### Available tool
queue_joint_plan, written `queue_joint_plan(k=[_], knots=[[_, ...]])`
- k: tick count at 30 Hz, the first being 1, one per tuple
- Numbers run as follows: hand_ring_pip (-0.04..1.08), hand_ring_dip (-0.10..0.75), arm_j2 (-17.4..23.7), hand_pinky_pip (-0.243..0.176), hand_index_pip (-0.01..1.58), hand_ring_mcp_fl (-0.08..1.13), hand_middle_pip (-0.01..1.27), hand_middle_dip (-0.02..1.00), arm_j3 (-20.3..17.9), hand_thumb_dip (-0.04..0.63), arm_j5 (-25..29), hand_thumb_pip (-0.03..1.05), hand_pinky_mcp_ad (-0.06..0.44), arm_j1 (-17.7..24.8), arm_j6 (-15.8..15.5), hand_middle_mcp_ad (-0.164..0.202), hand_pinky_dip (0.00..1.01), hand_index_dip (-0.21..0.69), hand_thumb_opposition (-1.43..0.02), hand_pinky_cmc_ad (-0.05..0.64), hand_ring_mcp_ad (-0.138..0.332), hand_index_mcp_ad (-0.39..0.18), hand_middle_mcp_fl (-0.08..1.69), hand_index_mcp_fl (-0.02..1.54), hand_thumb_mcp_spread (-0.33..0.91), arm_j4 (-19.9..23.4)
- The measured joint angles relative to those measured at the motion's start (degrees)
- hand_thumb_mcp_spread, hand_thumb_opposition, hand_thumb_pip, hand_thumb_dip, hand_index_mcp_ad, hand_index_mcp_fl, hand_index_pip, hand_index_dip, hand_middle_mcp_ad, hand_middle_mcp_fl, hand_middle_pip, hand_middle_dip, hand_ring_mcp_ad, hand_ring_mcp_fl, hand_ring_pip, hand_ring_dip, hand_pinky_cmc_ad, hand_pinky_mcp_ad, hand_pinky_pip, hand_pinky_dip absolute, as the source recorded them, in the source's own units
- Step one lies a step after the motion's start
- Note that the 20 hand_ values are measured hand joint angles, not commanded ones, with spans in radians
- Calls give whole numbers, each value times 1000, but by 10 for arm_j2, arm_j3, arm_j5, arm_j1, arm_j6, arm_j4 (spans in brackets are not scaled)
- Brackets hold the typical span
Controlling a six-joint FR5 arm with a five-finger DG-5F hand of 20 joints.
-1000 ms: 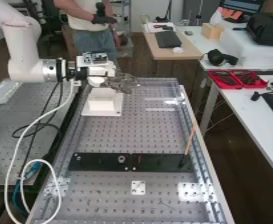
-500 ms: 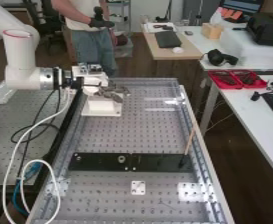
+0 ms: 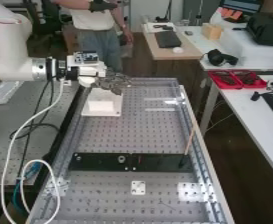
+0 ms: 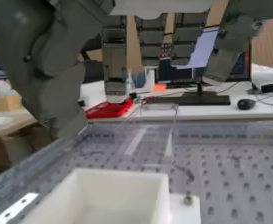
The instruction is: Grab the larger nut and place it in the white container
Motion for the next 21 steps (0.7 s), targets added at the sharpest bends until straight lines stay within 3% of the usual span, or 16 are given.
queue_joint_plan(k=[4, 6, 18, 21], knots=[[127, 89, 37, -93, 1035, 3, 127, 190, 19, 271, 30, 784, 283, -12, 3, 89, 602, -19, -834, 340, 129, -75, 2, 23, 206, -10], [127, 89, 47, -93, 1014, 0, 127, 190, 26, 271, 70, 784, 286, -18, 6, 89, 599, -21, -831, 340, 133, -70, 3, 21, 211, -7], [127, 89, 20, -93, 838, 3, 127, 190, 20, 269, 346, 745, 286, -31, 40, 93, 602, -33, -822, 344, 134, -66, 2, 23, 211, 69], [134, 89, 16, -93, 820, 3, 127, 190, 21, 253, 378, 733, 288, -37, 41, 93, 607, -37, -822, 344, 134, -66, 5, 19, 211, 65]])
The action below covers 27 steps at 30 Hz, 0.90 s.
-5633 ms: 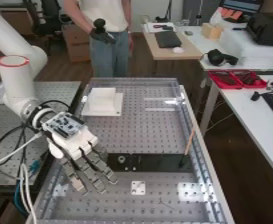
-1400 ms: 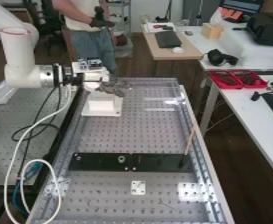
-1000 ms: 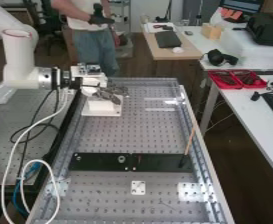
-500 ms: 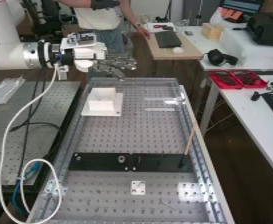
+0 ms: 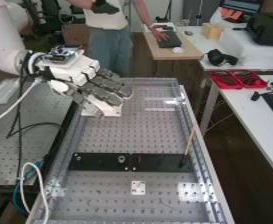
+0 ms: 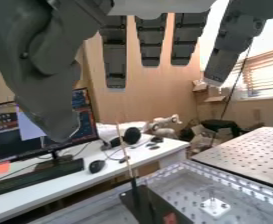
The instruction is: Grab the larger nut and place it in the white container
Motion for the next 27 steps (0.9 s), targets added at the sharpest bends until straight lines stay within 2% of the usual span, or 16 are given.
queue_joint_plan(k=[5, 9, 27], knots=[[134, 89, -3, -89, 789, 3, 127, 190, 15, 251, 8, 733, 288, -14, -17, 93, 616, -33, -822, 344, 134, -66, 2, 23, 211, -16], [134, 89, -6, -89, 775, 3, 127, 190, 29, 251, -6, 733, 288, -24, -32, 89, 616, -33, -822, 344, 134, -66, 2, 19, 211, -22], [134, 89, -11, -89, 740, 3, 127, 190, 63, 251, -72, 733, 288, -48, -40, 93, 614, -33, -822, 344, 134, -66, 2, 21, 211, -69]])
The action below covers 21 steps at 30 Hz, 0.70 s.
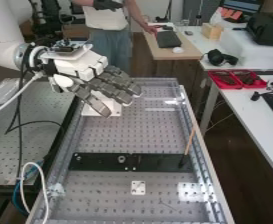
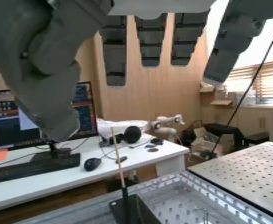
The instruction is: Grab the larger nut and place it in the white container
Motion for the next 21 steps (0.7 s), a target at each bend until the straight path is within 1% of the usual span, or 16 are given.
queue_joint_plan(k=[8, 12, 21], knots=[[134, 89, -4, -89, 709, 0, 127, 190, 9, 251, -33, 733, 288, -8, 1, 89, 614, -33, -822, 344, 134, -66, 2, 19, 211, -14], [134, 89, -5, -89, 710, 0, 127, 190, 10, 251, -46, 712, 288, -13, 4, 89, 614, -33, -822, 344, 134, -66, 2, 19, 211, -11], [134, 89, -3, -89, 691, 3, 127, 190, 9, 251, -70, 700, 286, -19, 3, 89, 614, -33, -826, 344, 134, -66, 2, 21, 211, -15]])
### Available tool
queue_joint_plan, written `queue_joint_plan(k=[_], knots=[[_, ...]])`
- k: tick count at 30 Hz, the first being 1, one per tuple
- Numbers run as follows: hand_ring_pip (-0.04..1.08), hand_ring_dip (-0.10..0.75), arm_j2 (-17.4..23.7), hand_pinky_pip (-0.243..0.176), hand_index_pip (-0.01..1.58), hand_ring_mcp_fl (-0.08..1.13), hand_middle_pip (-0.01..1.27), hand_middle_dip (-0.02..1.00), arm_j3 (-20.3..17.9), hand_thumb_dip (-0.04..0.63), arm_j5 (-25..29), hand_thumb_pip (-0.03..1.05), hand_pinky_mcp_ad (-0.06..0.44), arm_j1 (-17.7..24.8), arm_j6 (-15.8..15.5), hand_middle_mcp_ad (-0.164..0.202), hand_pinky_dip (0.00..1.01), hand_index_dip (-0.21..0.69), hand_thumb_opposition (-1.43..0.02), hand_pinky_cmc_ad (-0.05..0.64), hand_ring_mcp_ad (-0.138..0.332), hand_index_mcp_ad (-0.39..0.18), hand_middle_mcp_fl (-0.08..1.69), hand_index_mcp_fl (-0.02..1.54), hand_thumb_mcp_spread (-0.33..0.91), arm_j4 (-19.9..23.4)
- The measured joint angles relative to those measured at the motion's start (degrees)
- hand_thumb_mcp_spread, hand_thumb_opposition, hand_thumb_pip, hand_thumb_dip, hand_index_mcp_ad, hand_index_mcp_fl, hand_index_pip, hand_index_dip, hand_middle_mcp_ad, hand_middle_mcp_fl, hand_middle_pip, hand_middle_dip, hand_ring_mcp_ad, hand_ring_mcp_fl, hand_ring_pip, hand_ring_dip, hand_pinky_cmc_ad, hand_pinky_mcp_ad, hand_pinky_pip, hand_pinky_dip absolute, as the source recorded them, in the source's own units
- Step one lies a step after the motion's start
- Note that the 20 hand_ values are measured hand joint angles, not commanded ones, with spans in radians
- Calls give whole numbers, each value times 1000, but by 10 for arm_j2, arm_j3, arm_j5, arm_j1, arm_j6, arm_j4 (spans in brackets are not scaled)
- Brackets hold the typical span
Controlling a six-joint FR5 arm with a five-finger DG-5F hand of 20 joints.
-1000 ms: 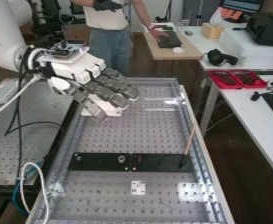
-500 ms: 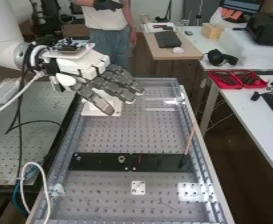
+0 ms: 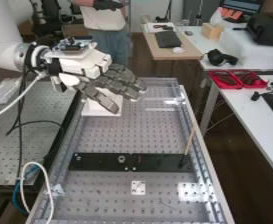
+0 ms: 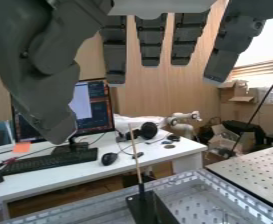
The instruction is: Grab the larger nut and place it in the white container
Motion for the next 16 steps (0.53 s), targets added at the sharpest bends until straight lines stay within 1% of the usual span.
queue_joint_plan(k=[5, 9, 16], knots=[[134, 89, 0, -89, 691, 0, 127, 190, -1, 251, -5, 700, 288, -2, 4, 89, 614, -33, -826, 344, 134, -66, 2, 23, 211, 0], [134, 89, 0, -89, 691, 3, 127, 190, -3, 251, -2, 700, 288, -3, 13, 89, 614, -33, -826, 344, 134, -66, 2, 23, 211, 2], [134, 89, 5, -89, 691, 0, 127, 190, -9, 251, 1, 700, 288, -3, 11, 89, 614, -33, -826, 344, 134, -66, 2, 23, 211, 8]])
